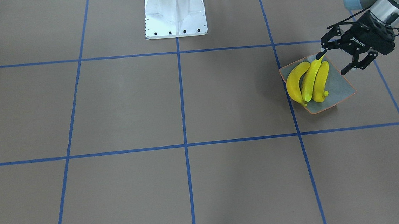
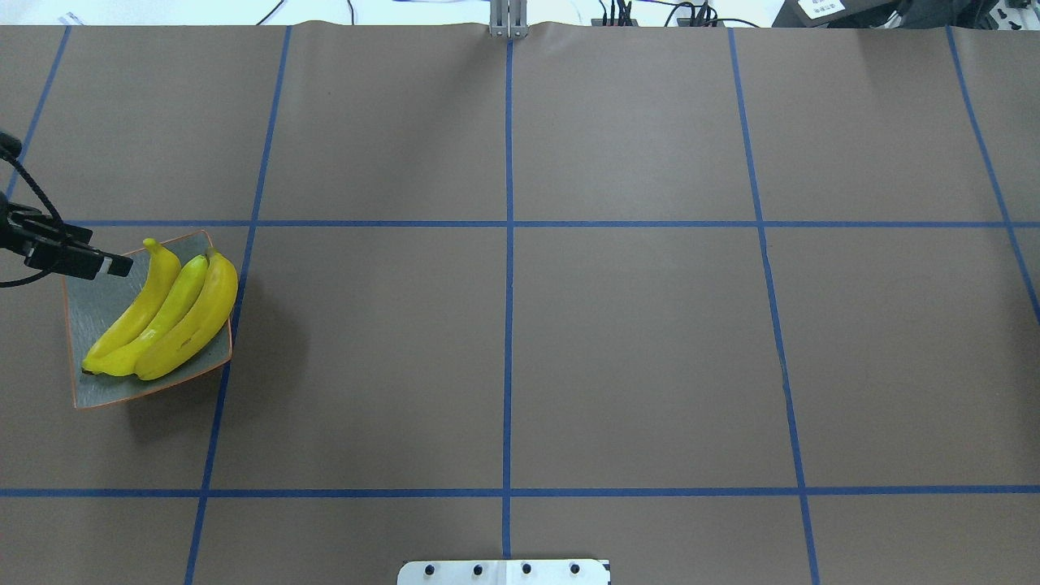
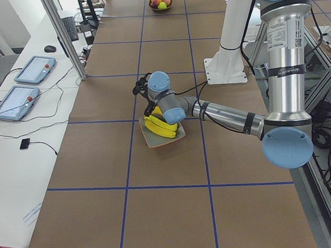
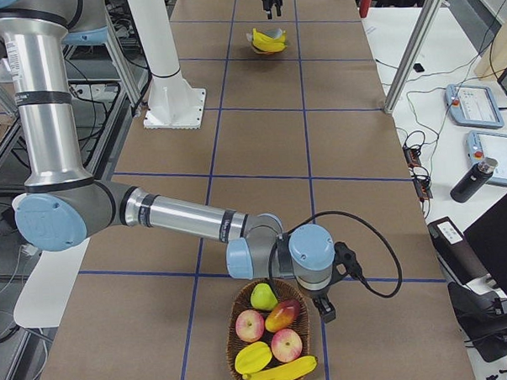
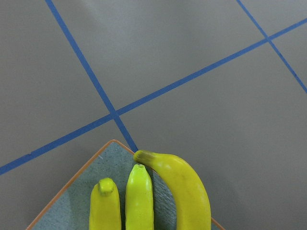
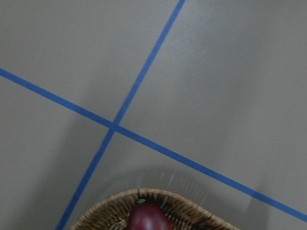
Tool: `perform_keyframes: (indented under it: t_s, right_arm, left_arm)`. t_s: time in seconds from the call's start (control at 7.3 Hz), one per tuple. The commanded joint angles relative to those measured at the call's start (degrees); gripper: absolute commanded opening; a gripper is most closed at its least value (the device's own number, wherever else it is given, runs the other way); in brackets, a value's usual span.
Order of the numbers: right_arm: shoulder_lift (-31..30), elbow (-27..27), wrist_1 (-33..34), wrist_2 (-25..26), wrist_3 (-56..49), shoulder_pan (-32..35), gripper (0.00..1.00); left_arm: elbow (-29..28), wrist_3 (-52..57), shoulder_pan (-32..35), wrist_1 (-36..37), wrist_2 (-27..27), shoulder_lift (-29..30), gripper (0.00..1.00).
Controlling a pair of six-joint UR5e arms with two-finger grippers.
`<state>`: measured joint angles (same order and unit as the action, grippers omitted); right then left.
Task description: Transfer all bananas from basket to plate
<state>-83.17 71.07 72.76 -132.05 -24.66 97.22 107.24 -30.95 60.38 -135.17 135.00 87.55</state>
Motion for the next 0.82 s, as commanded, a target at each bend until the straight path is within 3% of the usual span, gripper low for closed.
perform_keyframes:
  t_s: [0.0, 0.27, 0.41, 0.69]
  right_arm:
    - [2.4, -13.16, -12.01, 3.89, 1.62, 0.86, 1.0]
    - [3.01, -25.05, -27.07, 8.97, 7.41, 0.87, 1.0]
    - [3.01, -27.37, -31.23, 9.35, 11.87, 0.87, 0.99]
    - [3.36, -28.18, -32.06, 9.35, 17.35, 0.78, 0.97]
  left_arm:
    - [0.42, -0.07, 0.0, -0.01, 0.0, 0.34, 1.0]
    - [0.51, -0.07, 0.0, -0.09, 0.0, 0.34, 1.0]
    - [0.6, -0.07, 0.0, -0.09, 0.0, 0.34, 1.0]
    - [0.6, 0.02, 0.0, -0.18, -0.09, 0.34, 1.0]
